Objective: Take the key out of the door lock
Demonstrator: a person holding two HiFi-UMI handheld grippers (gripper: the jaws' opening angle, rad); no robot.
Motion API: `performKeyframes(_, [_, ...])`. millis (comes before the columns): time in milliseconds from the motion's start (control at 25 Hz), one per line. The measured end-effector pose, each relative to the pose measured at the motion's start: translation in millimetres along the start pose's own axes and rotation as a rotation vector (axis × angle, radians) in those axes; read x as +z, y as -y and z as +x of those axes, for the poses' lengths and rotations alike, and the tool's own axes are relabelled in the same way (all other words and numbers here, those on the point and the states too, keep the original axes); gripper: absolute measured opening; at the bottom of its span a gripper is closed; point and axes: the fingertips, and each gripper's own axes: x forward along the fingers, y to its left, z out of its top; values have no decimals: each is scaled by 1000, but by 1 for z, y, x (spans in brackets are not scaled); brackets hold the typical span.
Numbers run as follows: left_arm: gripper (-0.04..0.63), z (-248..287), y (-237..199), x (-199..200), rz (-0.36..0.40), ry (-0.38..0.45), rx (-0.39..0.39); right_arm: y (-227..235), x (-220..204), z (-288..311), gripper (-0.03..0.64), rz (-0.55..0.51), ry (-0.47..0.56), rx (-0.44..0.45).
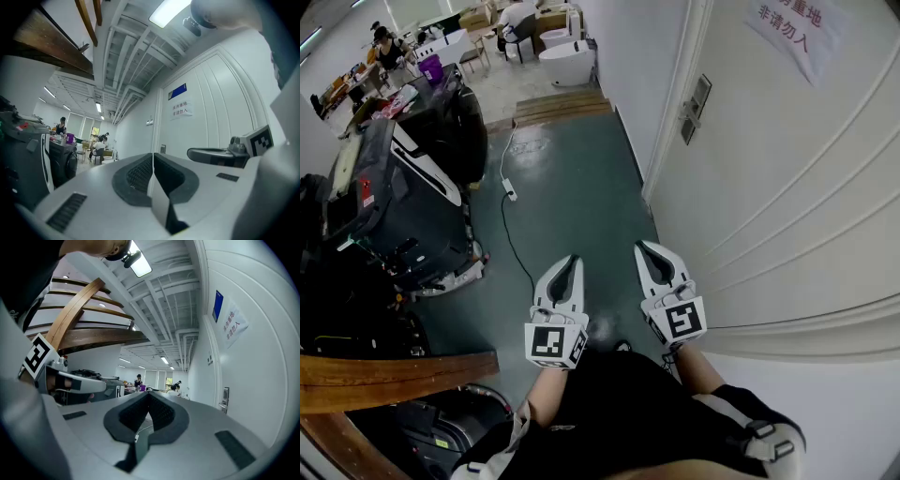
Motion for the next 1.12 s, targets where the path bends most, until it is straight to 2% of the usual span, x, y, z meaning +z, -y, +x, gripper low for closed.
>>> performKeyframes(120, [28, 0, 6, -6, -3, 4, -3, 3, 0, -2, 8, 2, -24, -5])
performKeyframes(360, [29, 2, 18, -23, -10, -30, 21, 4, -11, -13, 8, 23, -16, 46])
performKeyframes(640, [31, 5, 51, -57, -24, -121, -3, 23, -29, -31, 8, 44, -57, 43])
performKeyframes(840, [34, 1, 53, -70, -21, -159, 31, 31, -43, -36, 8, 78, -54, 55])
performKeyframes(920, [75, 6, 46, -73, -29, -168, 48, 35, -46, -34, 8, 82, -54, 54])
performKeyframes(1000, [156, 14, 41, -77, -36, -178, 58, 43, -51, -32, 8, 90, -62, 52])
performKeyframes(1120, [166, 28, 41, -80, -45, -180, 48, 53, -55, -29, 8, 88, -64, 39])
